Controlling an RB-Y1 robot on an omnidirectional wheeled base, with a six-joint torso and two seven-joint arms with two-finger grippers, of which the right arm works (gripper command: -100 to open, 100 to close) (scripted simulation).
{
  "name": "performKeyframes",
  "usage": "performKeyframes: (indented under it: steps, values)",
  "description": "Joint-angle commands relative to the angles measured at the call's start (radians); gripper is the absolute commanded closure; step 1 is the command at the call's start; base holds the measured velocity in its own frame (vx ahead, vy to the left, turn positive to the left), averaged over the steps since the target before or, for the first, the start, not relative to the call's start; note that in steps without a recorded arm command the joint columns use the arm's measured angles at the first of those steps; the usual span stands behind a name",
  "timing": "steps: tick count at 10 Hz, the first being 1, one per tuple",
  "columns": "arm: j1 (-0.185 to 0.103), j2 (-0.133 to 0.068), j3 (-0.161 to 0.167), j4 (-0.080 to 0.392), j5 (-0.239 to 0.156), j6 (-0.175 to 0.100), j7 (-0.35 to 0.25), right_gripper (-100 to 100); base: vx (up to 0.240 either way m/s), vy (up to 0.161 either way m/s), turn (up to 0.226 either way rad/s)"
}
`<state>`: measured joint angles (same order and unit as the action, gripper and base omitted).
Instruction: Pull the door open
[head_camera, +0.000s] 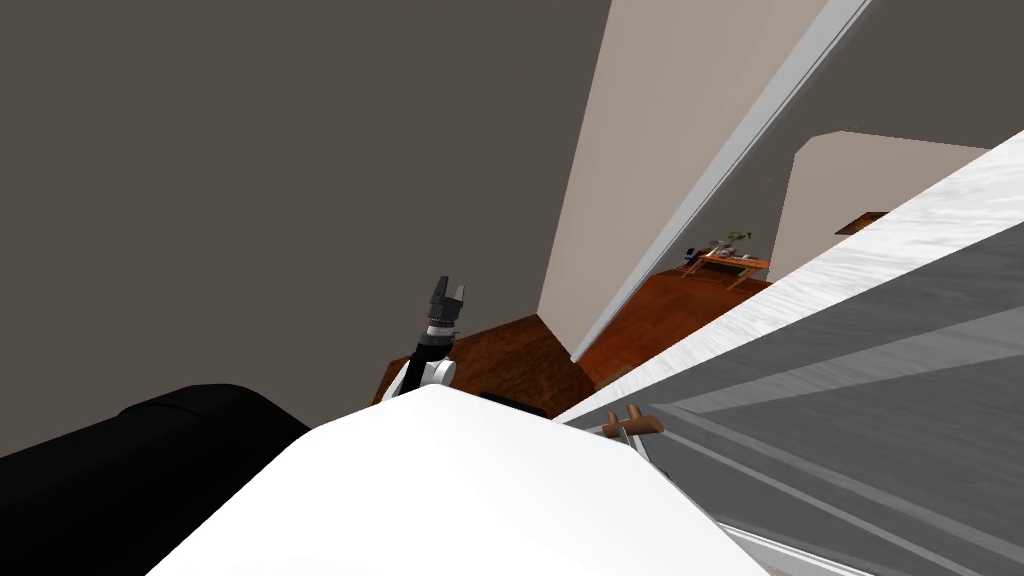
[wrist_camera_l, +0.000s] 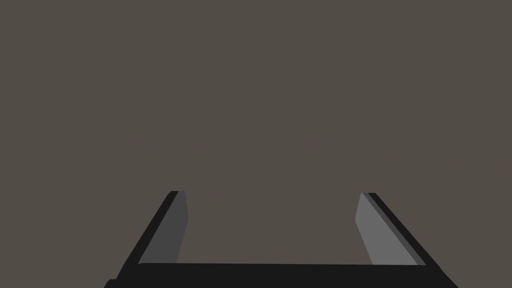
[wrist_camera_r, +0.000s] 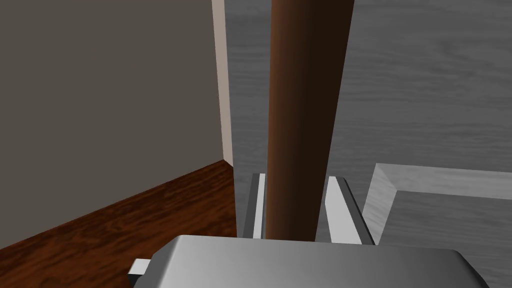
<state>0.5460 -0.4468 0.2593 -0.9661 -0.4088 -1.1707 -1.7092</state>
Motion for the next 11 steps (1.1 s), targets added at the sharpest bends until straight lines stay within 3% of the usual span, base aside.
performKeyframes:
  steps: [1,6,7,11]
  values:
    - [-0.002,-0.008,0.004,0.012,0.005,-0.008,-0.01,100,-0.19,-0.006,0.107]
    - [-0.021,-0.031,0.02,0.046,0.021,-0.035,-0.04,100,-0.218,-0.011,0.108]
    - [-0.021,-0.029,0.017,0.042,0.019,-0.03,-0.036,100,-0.092,-0.008,0.023]
    - [-0.035,-0.044,0.03,0.073,0.03,-0.052,-0.058,100,-0.165,-0.031,0.114]
